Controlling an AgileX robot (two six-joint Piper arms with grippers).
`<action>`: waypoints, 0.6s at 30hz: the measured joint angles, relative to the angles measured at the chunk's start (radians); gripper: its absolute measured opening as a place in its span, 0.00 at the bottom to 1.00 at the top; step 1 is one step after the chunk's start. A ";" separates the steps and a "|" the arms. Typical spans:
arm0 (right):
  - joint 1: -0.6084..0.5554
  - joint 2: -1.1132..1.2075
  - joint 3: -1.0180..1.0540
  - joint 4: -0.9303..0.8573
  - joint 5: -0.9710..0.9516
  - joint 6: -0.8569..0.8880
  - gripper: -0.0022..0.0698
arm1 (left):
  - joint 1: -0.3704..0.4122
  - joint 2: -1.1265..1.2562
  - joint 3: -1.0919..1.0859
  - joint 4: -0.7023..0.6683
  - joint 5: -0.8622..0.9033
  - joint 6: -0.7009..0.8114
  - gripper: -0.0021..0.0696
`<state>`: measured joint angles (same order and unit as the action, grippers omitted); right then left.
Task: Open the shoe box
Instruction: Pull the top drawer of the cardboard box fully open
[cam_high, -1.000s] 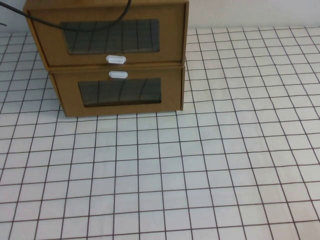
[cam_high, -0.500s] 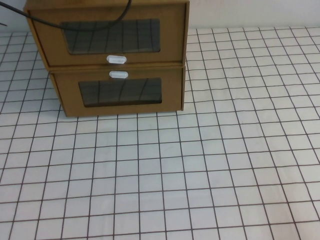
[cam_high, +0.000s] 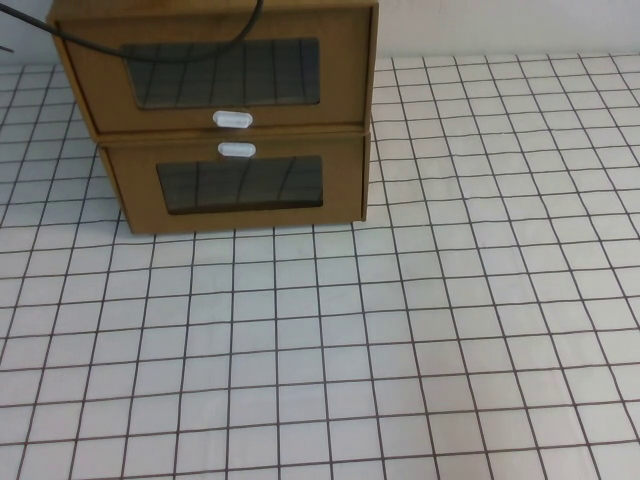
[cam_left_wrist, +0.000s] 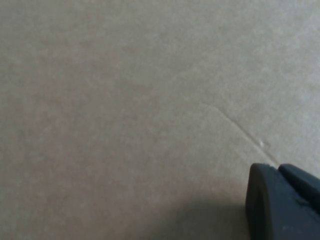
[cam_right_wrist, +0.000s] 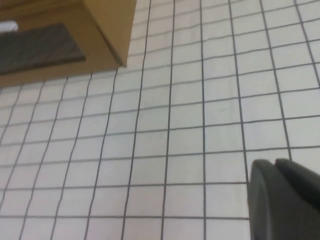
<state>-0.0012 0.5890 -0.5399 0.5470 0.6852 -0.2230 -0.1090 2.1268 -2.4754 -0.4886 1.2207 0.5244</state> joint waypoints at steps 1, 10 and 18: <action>0.000 0.052 -0.035 0.006 0.027 -0.034 0.01 | 0.000 0.000 0.000 0.000 0.000 0.000 0.03; 0.221 0.422 -0.276 0.015 0.040 -0.123 0.01 | 0.000 0.000 0.000 0.000 0.000 0.000 0.03; 0.620 0.776 -0.598 -0.288 0.010 0.025 0.01 | 0.000 0.000 0.000 0.000 0.000 0.000 0.03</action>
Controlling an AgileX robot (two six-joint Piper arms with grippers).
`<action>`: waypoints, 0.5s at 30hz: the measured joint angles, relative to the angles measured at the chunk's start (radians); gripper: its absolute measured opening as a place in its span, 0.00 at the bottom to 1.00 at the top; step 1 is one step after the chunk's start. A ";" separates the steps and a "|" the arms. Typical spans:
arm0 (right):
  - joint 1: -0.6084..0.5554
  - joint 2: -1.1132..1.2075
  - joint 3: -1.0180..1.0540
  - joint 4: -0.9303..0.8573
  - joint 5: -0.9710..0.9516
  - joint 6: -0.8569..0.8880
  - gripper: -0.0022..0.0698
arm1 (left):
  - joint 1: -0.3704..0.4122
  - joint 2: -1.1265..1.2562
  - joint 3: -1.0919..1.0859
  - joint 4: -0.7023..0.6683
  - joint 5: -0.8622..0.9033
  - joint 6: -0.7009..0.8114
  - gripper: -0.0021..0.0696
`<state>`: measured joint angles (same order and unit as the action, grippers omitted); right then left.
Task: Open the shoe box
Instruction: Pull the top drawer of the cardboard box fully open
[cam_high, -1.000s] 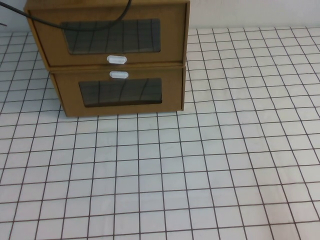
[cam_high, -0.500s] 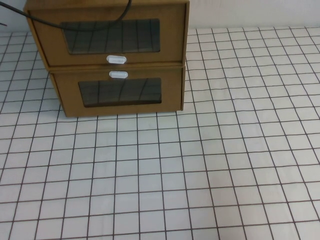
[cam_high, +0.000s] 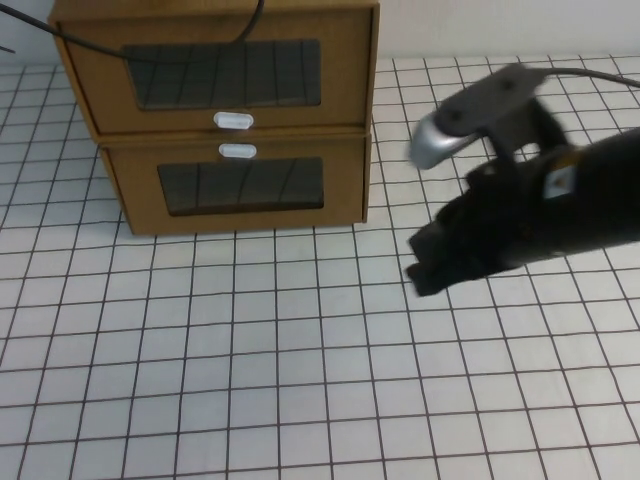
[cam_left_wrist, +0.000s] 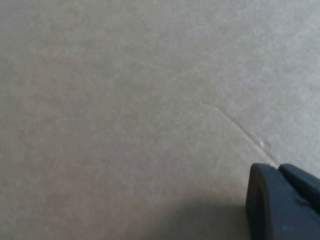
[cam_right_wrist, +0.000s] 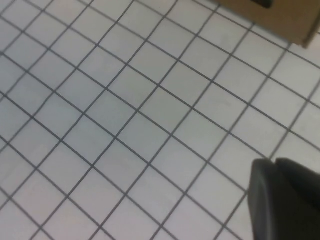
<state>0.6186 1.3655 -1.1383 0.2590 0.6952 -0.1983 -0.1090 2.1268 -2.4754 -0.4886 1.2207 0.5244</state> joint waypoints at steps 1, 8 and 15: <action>0.051 0.055 -0.042 -0.074 0.000 0.036 0.01 | 0.000 0.000 0.000 0.000 0.000 0.000 0.03; 0.300 0.290 -0.249 -0.608 -0.005 0.221 0.01 | 0.000 0.000 0.000 0.000 0.000 -0.001 0.03; 0.351 0.384 -0.280 -0.875 -0.148 0.257 0.06 | 0.000 0.000 0.000 -0.002 0.000 -0.002 0.03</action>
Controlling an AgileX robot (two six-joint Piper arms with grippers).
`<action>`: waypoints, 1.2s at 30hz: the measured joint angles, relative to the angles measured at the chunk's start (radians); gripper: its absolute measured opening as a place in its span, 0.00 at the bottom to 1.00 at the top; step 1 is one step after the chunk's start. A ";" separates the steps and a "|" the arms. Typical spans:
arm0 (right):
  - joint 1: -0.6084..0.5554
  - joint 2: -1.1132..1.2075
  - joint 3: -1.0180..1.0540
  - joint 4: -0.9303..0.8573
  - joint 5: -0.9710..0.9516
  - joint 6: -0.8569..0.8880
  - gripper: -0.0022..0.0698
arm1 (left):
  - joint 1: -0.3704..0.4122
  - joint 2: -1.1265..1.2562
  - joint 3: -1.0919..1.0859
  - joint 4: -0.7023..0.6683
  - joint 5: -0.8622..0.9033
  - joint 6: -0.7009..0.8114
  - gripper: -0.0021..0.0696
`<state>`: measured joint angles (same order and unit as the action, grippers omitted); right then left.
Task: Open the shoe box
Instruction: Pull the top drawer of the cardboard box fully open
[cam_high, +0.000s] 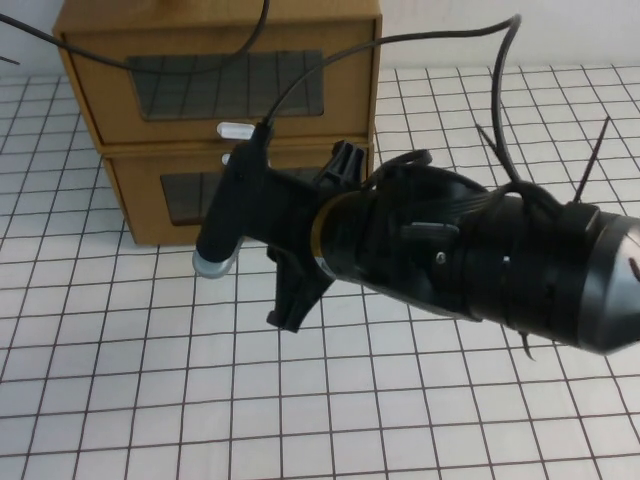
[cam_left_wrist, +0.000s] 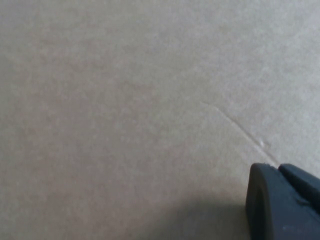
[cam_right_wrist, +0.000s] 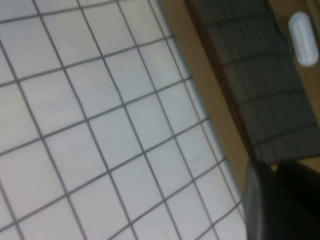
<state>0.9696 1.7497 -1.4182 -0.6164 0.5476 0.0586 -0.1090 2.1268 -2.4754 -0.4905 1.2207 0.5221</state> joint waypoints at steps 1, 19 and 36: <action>0.000 0.007 -0.003 -0.021 -0.025 0.009 0.09 | 0.000 0.000 0.000 0.000 0.000 0.000 0.03; -0.024 0.273 -0.298 -0.271 -0.098 0.075 0.43 | 0.000 0.000 0.000 0.000 0.002 -0.022 0.03; -0.035 0.342 -0.313 -0.414 -0.147 0.075 0.40 | 0.000 0.000 0.000 0.000 0.002 -0.042 0.03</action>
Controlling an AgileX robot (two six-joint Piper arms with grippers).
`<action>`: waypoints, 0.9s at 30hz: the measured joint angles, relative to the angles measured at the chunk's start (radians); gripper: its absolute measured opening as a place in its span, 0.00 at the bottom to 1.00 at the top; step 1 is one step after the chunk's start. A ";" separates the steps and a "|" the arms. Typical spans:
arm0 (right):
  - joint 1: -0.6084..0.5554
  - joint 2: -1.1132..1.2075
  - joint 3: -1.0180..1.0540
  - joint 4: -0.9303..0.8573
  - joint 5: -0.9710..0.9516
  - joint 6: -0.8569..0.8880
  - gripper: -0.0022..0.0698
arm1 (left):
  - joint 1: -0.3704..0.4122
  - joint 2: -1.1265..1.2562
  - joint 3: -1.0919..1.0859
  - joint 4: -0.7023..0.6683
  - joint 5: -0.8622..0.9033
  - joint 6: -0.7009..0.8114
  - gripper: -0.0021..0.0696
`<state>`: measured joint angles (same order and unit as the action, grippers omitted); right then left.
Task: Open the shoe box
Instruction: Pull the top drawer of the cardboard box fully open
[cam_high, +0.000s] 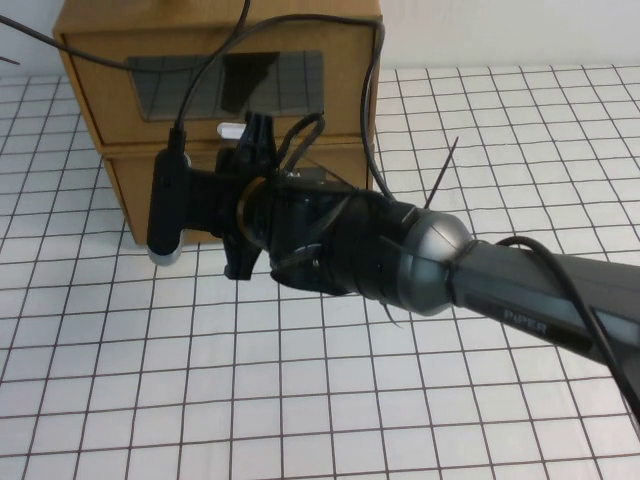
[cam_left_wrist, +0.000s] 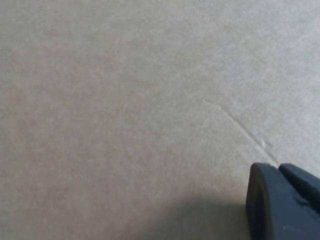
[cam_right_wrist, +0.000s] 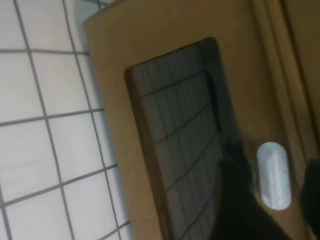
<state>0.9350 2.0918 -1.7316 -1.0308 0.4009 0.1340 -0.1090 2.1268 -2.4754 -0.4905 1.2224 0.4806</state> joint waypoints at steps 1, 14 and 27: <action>0.000 0.008 0.000 -0.010 0.000 0.000 0.40 | 0.000 0.000 0.000 0.000 0.000 0.000 0.03; -0.002 0.026 -0.018 -0.154 0.071 0.148 0.40 | 0.000 0.000 0.000 0.000 0.000 -0.002 0.03; 0.006 0.017 -0.020 -0.173 0.203 0.157 0.40 | 0.000 0.000 0.000 0.000 0.000 -0.002 0.03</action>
<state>0.9412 2.1085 -1.7513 -1.2040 0.6041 0.2909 -0.1090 2.1268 -2.4754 -0.4905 1.2224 0.4783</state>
